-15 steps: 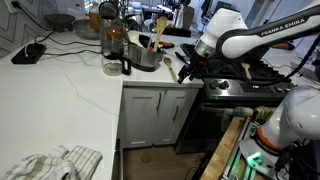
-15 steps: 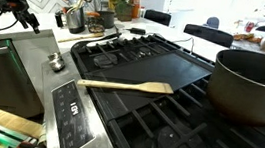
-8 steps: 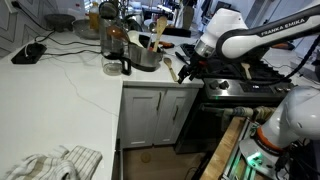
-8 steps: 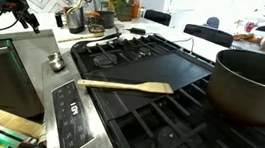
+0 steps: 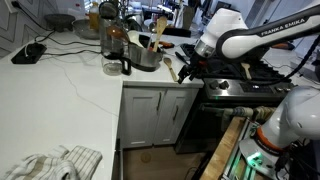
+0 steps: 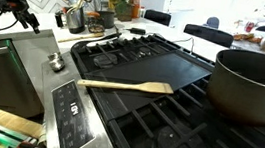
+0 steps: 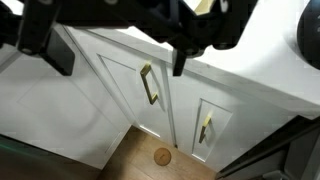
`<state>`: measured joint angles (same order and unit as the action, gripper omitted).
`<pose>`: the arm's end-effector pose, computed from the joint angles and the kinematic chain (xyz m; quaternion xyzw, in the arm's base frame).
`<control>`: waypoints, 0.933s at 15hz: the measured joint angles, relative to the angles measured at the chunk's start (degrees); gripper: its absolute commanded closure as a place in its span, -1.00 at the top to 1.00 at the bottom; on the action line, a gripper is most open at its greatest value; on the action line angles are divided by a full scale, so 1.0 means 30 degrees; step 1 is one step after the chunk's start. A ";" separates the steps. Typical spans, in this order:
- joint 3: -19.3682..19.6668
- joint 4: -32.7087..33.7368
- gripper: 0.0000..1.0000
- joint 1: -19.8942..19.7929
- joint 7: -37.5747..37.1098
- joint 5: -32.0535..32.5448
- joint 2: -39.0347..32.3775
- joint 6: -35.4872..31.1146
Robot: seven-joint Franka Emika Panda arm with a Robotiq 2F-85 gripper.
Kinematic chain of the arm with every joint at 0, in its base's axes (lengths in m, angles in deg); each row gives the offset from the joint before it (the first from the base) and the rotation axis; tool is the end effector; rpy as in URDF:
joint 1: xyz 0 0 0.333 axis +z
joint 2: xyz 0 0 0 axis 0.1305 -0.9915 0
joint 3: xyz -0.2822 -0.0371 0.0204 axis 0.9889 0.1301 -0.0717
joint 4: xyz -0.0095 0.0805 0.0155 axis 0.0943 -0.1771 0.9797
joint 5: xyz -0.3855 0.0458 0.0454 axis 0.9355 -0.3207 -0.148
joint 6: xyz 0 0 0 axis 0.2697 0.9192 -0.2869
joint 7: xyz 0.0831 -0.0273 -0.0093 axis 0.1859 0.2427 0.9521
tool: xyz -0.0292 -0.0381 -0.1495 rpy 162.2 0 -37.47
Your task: Pick up the wooden spoon from the kitchen counter and put it on the black tray on the hob of the stove
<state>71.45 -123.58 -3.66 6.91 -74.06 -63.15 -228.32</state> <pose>0.4325 0.0883 0.3275 -0.9903 0.0705 -0.1076 0.0529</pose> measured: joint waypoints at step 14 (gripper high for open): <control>0.0572 0.2604 1.00 -0.1015 -0.1796 0.0000 -0.1928 0.0021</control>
<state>73.16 -115.77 -6.71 1.52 -74.06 -68.94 -228.26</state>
